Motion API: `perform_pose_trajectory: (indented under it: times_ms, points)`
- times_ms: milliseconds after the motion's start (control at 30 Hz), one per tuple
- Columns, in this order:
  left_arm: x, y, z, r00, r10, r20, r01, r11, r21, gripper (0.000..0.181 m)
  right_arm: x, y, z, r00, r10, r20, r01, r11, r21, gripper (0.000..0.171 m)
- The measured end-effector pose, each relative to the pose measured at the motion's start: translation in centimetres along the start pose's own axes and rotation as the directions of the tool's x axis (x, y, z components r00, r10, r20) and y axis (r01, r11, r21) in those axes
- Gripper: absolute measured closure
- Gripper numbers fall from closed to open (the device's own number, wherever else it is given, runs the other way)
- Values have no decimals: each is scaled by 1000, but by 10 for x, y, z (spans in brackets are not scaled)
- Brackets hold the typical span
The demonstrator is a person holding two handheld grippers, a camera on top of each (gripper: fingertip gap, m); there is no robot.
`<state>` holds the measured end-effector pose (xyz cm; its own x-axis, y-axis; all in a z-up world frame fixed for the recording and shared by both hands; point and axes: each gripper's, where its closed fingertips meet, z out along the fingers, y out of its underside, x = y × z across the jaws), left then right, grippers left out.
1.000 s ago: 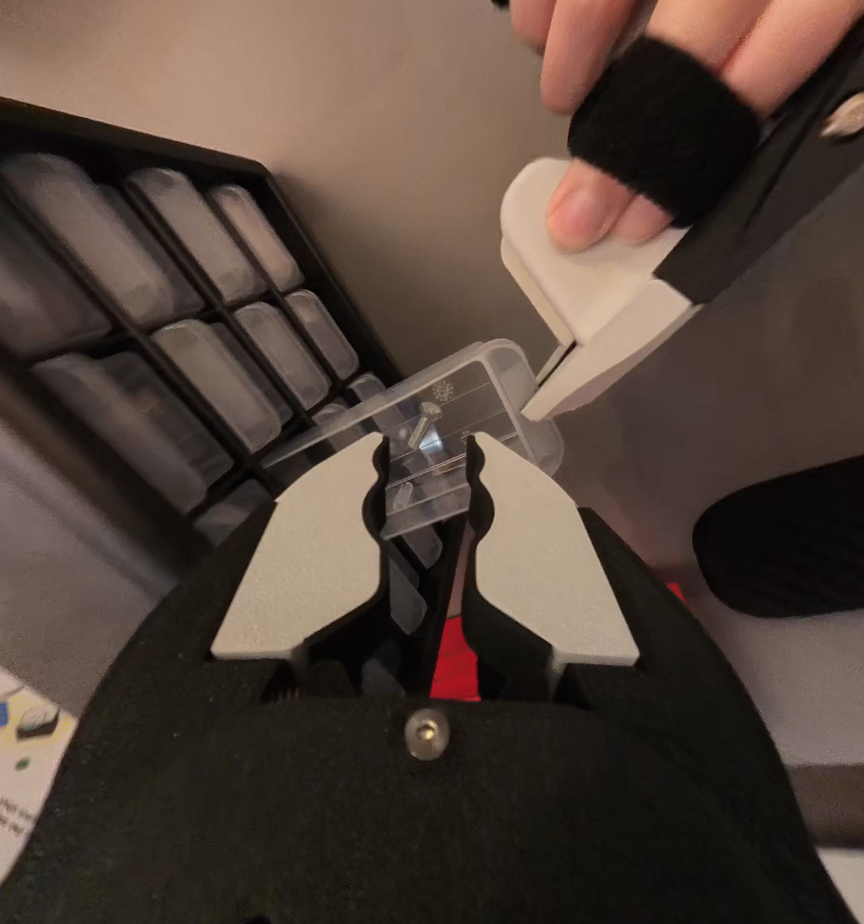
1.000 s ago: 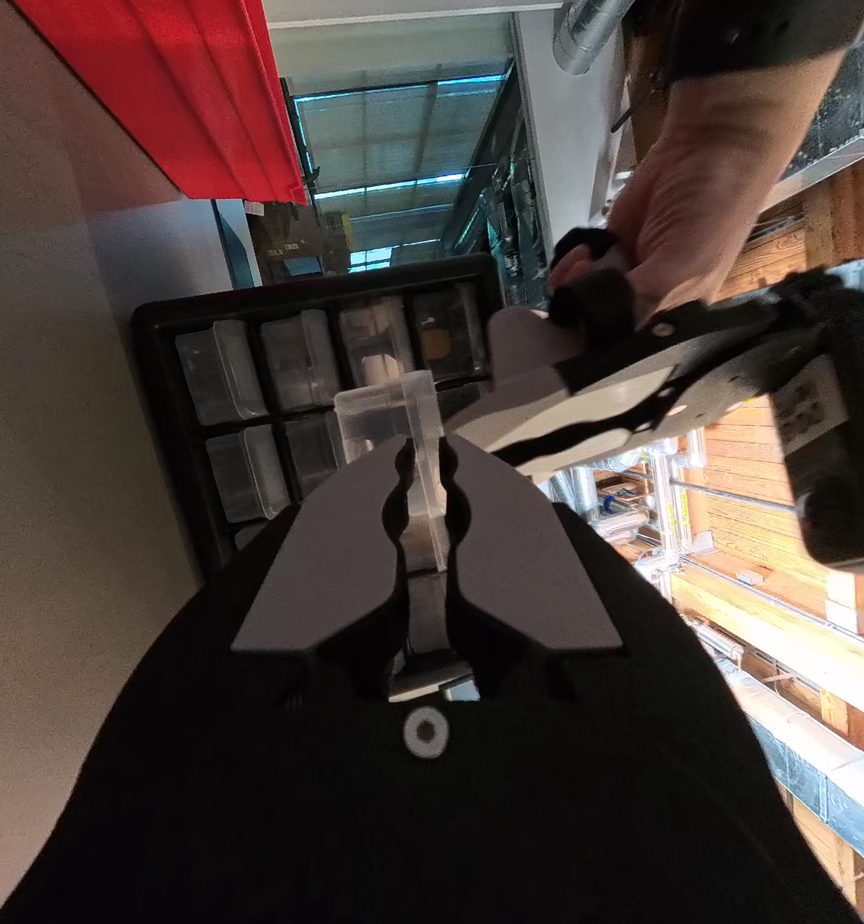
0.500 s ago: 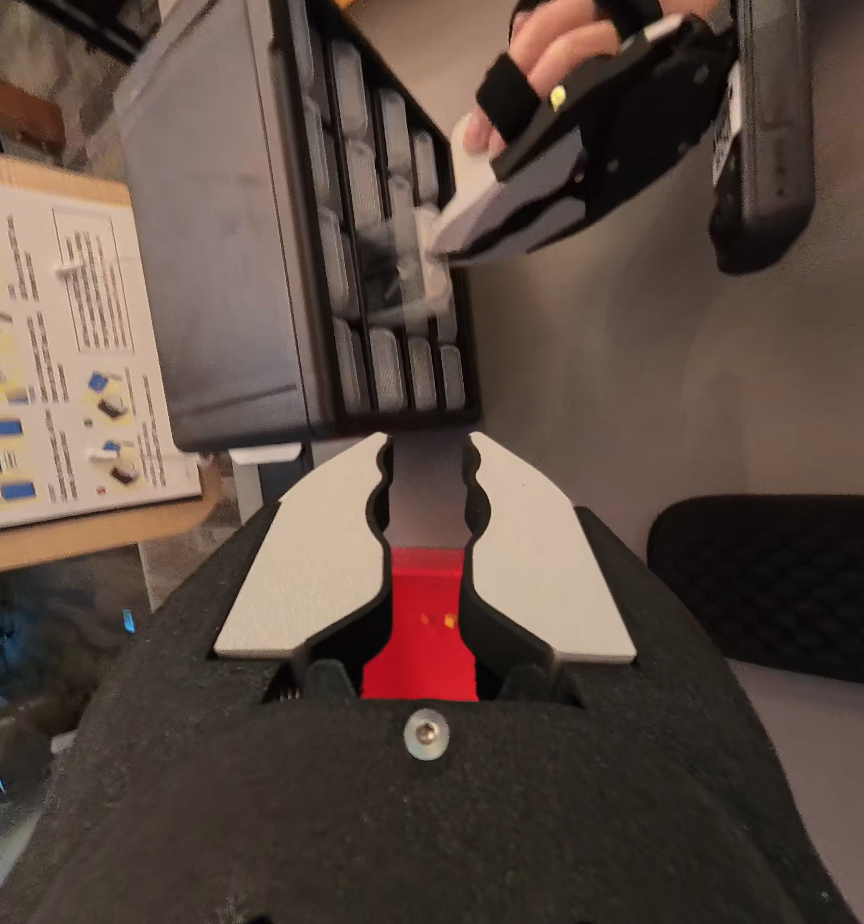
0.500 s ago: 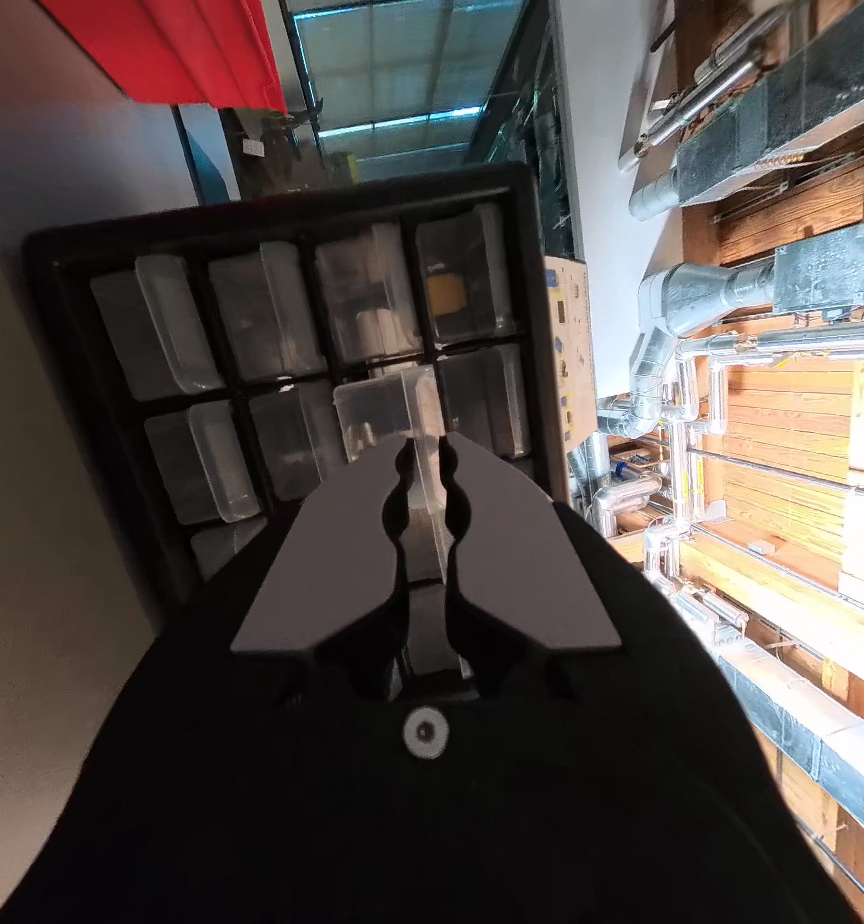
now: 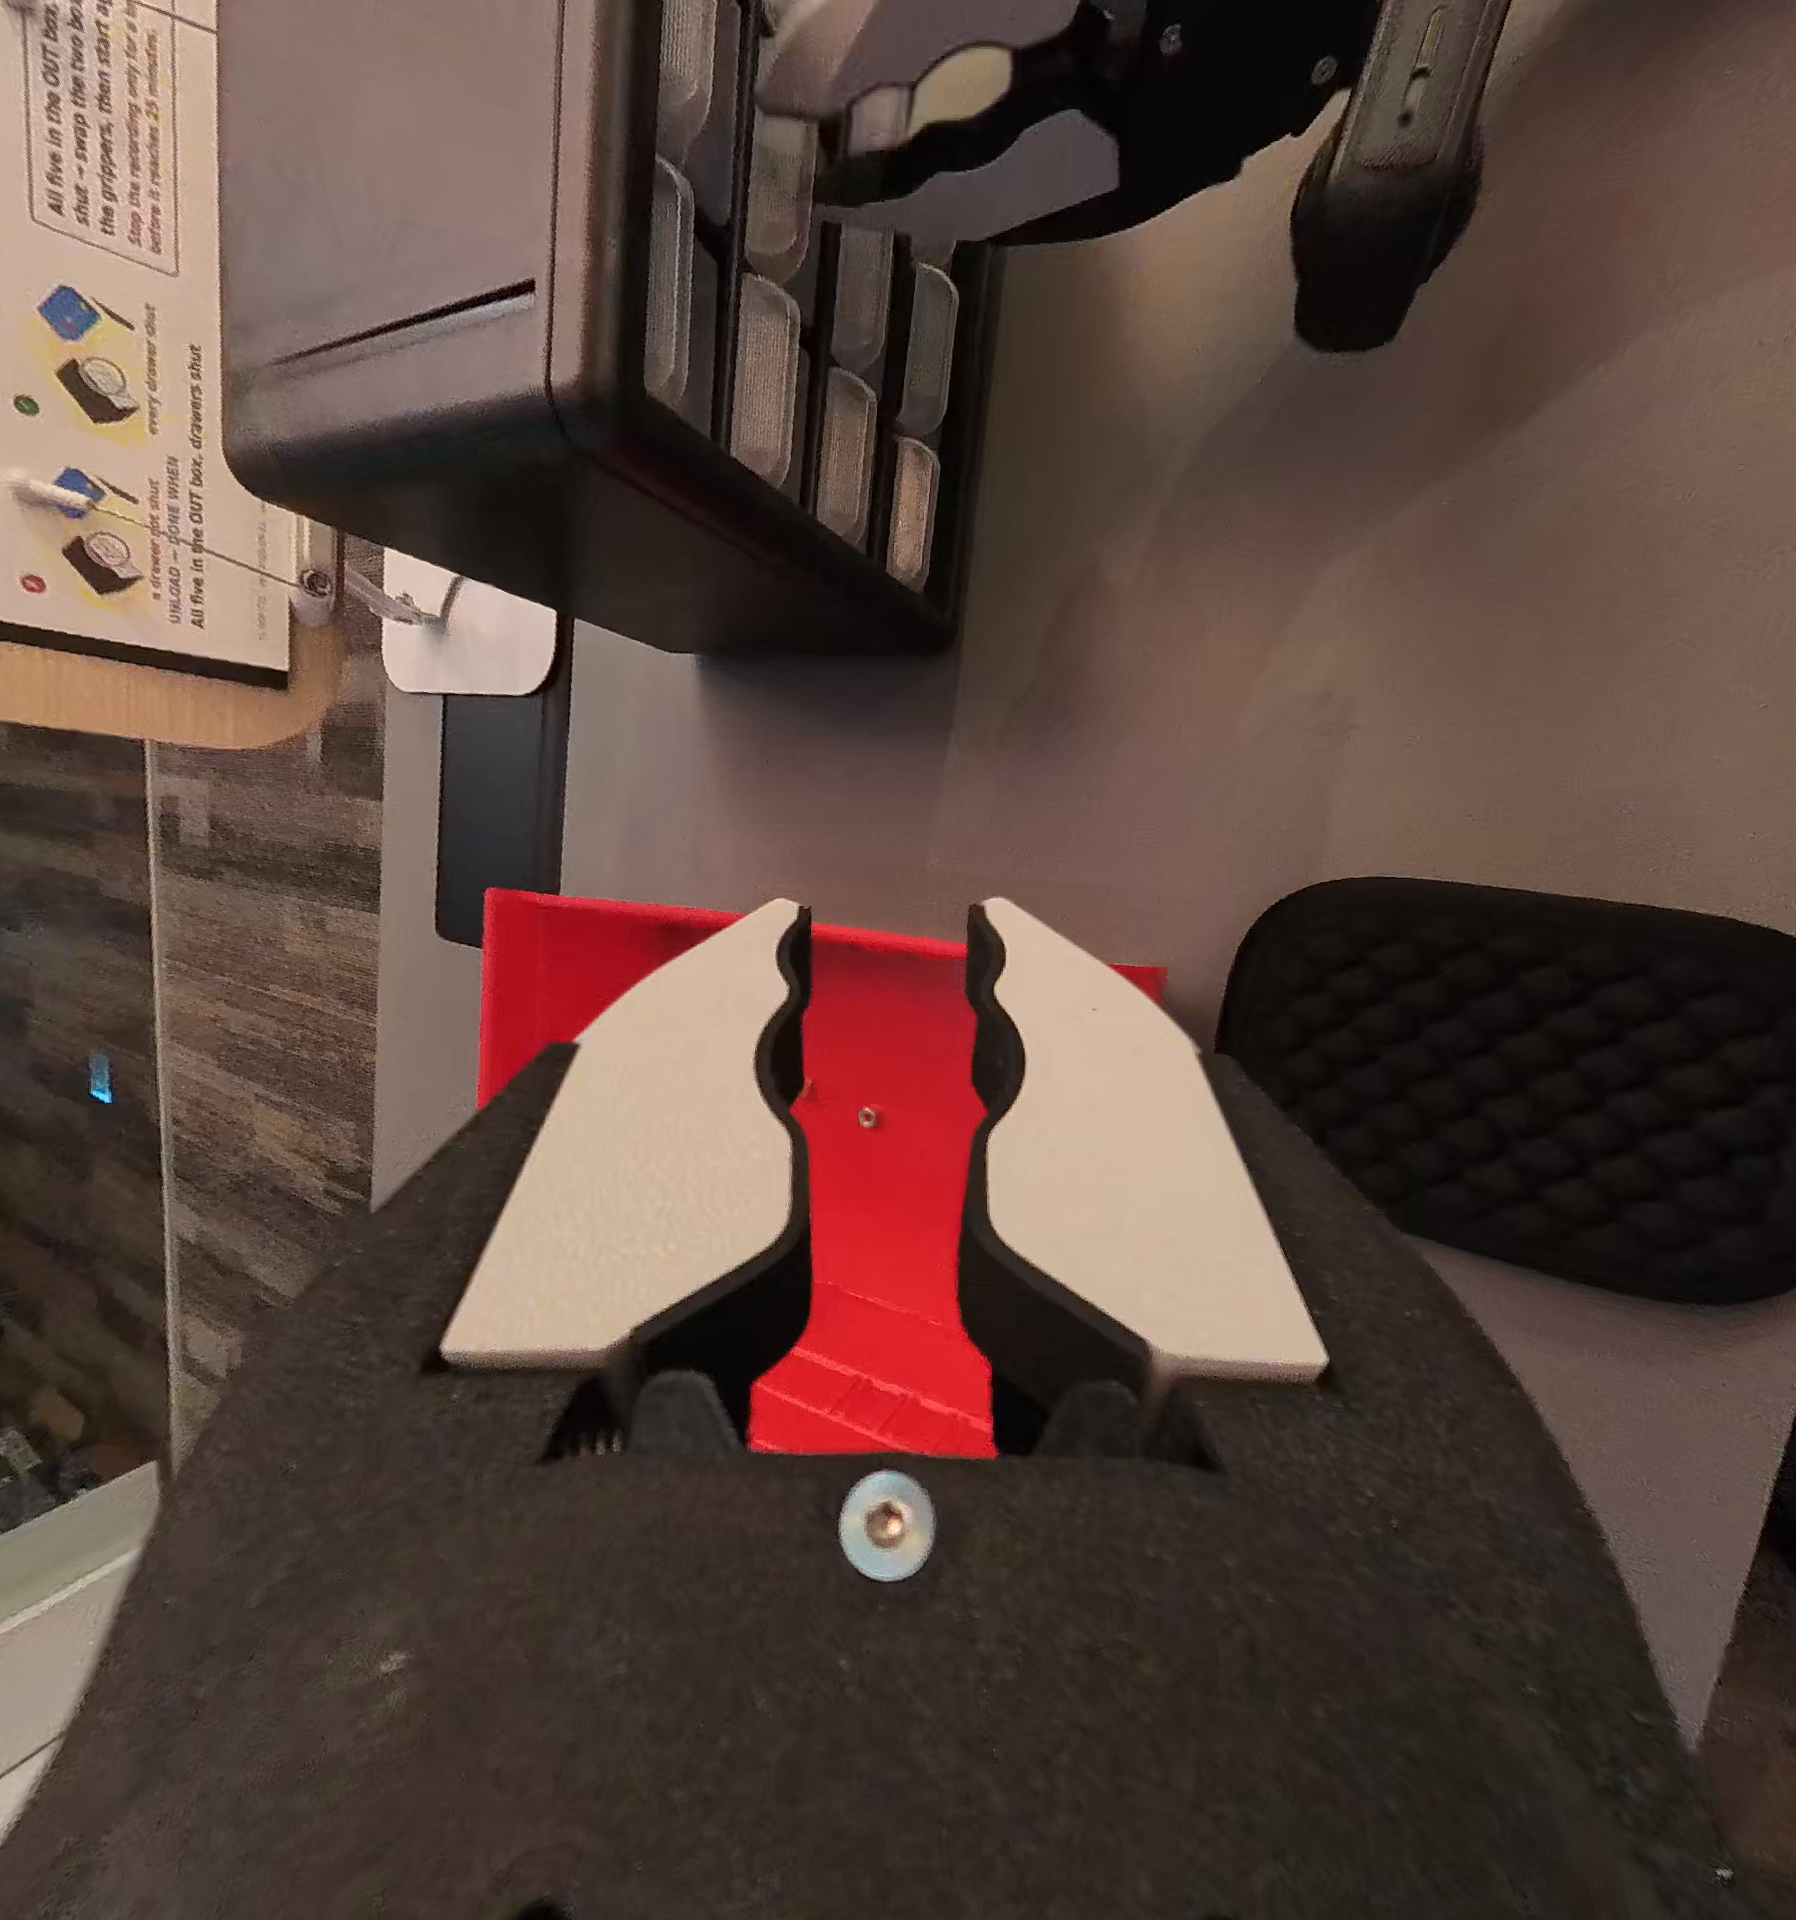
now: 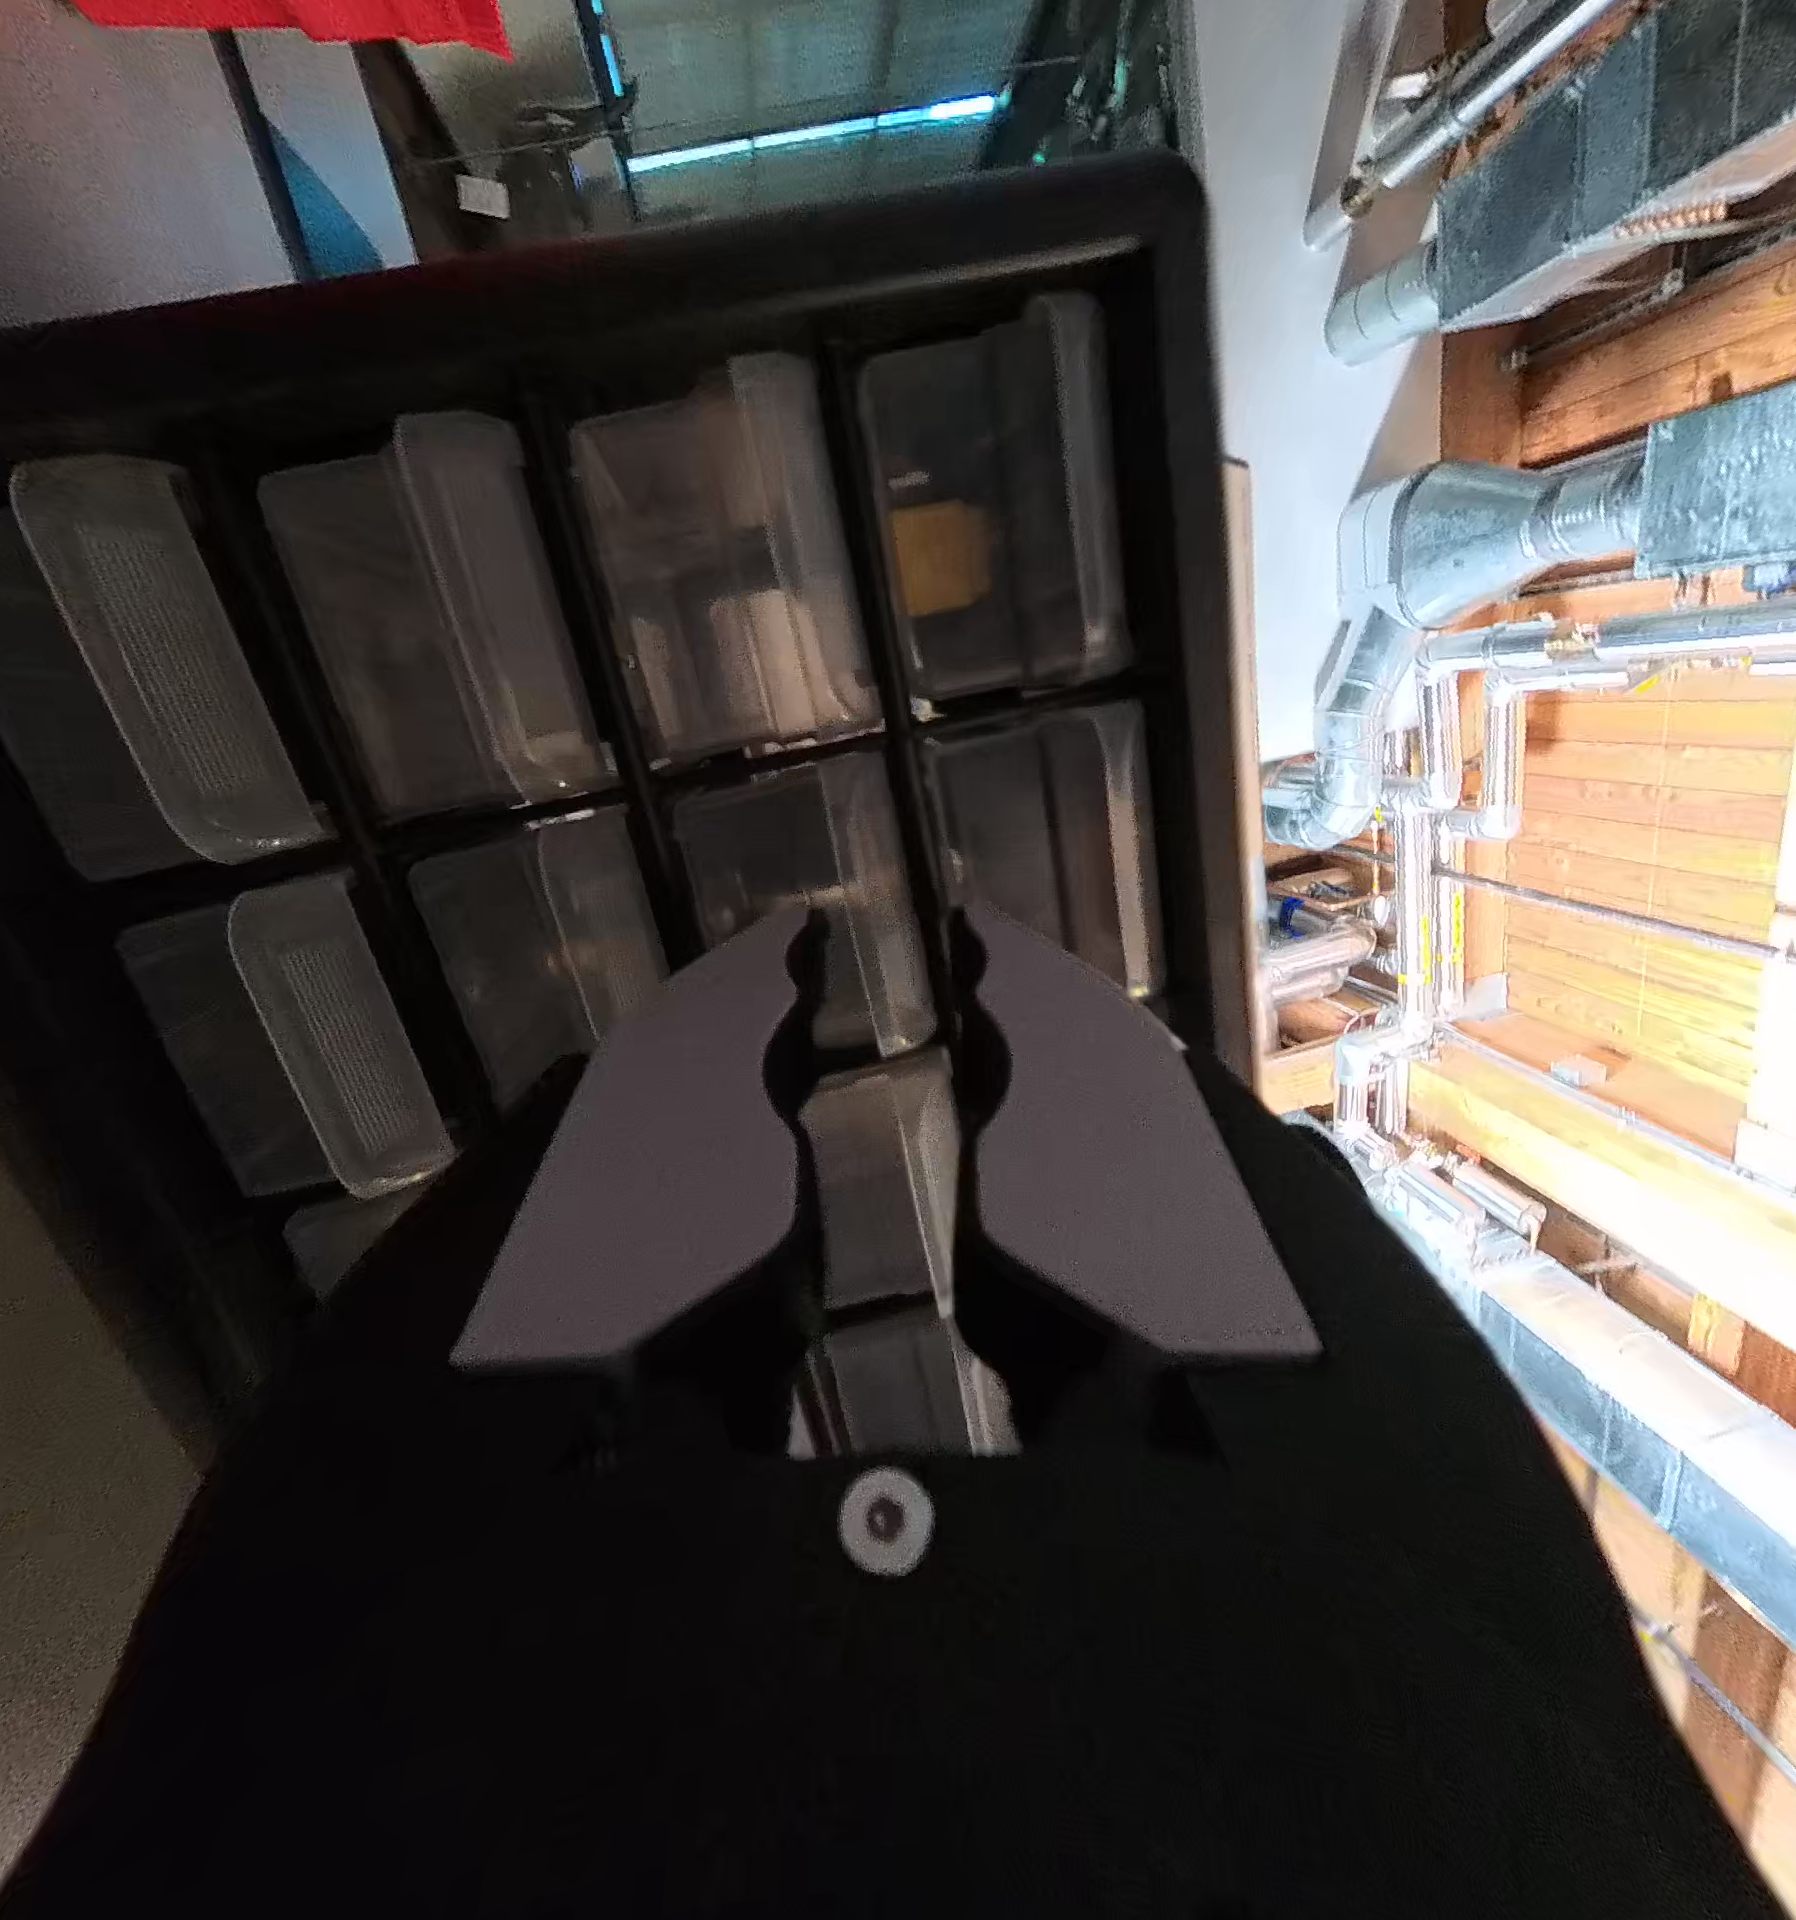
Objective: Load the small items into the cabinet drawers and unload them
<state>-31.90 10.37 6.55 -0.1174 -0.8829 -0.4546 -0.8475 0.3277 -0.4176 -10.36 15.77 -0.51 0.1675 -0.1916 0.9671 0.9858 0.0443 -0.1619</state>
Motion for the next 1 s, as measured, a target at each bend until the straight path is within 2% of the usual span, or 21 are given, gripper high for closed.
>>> perform_pose_trajectory:
  times_ms: [100, 233, 367, 500, 600, 733, 833, 1000]
  points:
    - [4, 6, -2, 999, -38, 4, 38, 999, 27, 153, -2, 10, -21, 1000, 6, 7, -6, 1000, 8, 144]
    - [-2, 40, 1, 994, -99, 53, 101, 995, -22, 152, -20, 40, -45, 998, -15, 66, 13, 1000, 20, 152]
    - [-14, 69, 12, 979, -189, 81, 194, 979, -59, 151, -30, 59, -35, 996, -31, 80, 34, 999, -41, 151]
    - [-18, 83, 25, 963, -255, 82, 262, 962, -76, 149, -40, 66, -24, 992, -96, 80, 102, 992, -79, 150]
    - [-20, 87, 35, 959, -272, 84, 279, 957, -76, 149, -34, 64, -23, 994, -104, 22, 105, 993, -51, 161]
    - [-27, 105, 59, 935, -340, 96, 349, 932, -101, 150, -33, 62, -31, 995, -101, 26, 102, 994, -46, 162]
    - [-24, 125, 82, 916, -389, 100, 401, 901, -164, 150, -30, 56, -46, 995, -97, 31, 98, 995, -28, 162]
    - [-13, 155, 114, 914, -395, 89, 404, 871, -281, 150, -26, 44, -74, 994, -99, 38, 99, 995, -16, 162]
